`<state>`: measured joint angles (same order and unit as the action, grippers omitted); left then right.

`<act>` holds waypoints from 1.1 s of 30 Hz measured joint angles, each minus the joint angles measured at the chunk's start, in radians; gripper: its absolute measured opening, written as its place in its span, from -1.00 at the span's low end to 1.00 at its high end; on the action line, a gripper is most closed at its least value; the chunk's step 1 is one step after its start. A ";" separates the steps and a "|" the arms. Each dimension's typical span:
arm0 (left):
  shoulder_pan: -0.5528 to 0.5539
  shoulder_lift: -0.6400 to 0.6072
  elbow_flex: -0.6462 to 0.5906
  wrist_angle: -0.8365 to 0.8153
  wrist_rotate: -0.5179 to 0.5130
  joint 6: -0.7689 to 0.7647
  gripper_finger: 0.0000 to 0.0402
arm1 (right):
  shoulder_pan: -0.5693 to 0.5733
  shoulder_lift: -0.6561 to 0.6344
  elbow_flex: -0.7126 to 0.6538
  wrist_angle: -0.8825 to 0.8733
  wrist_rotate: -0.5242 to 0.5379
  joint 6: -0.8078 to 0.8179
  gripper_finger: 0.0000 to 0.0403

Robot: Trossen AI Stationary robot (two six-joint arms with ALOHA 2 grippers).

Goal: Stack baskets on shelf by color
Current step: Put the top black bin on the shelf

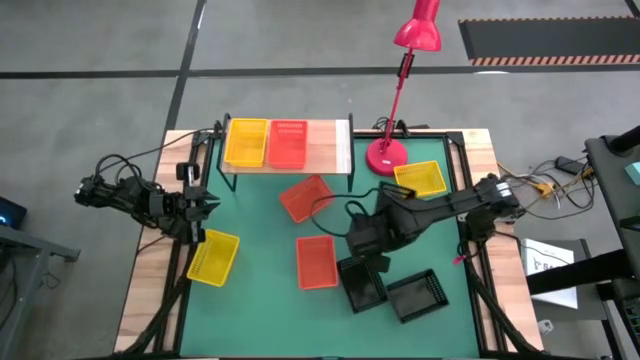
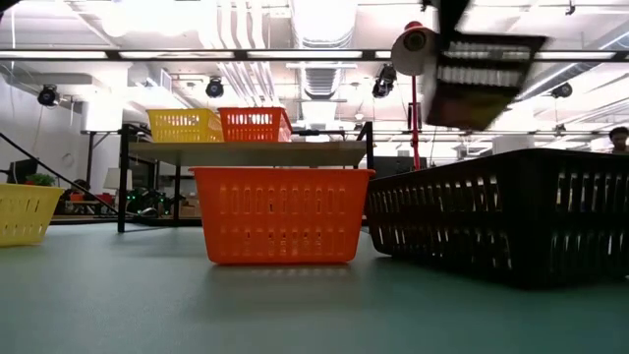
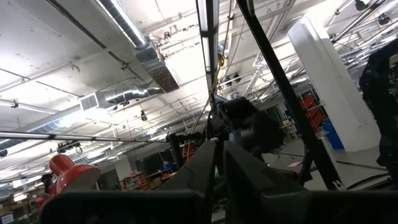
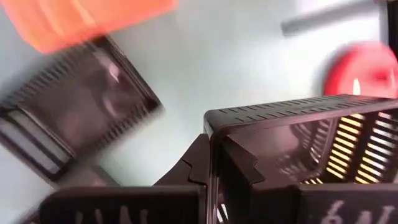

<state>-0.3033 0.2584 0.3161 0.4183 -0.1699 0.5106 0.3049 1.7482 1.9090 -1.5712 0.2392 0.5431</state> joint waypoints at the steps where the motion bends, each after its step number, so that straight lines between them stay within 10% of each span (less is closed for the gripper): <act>1: 0.000 0.000 0.000 0.000 0.000 0.000 -0.92 | 0.000 0.009 0.037 0.009 0.004 -0.022 -0.94; 13: 0.000 -0.002 0.000 0.000 0.000 0.000 -0.92 | -0.042 0.063 0.369 0.103 0.217 -0.299 -0.94; 33: 0.000 -0.006 0.000 -0.001 0.000 0.003 -0.92 | -0.354 0.168 0.362 0.301 0.192 -0.620 -0.94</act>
<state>-0.3033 0.2523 0.3161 0.4173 -0.1699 0.5139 -0.0487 1.9165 2.2710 -1.2699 0.4315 -0.0765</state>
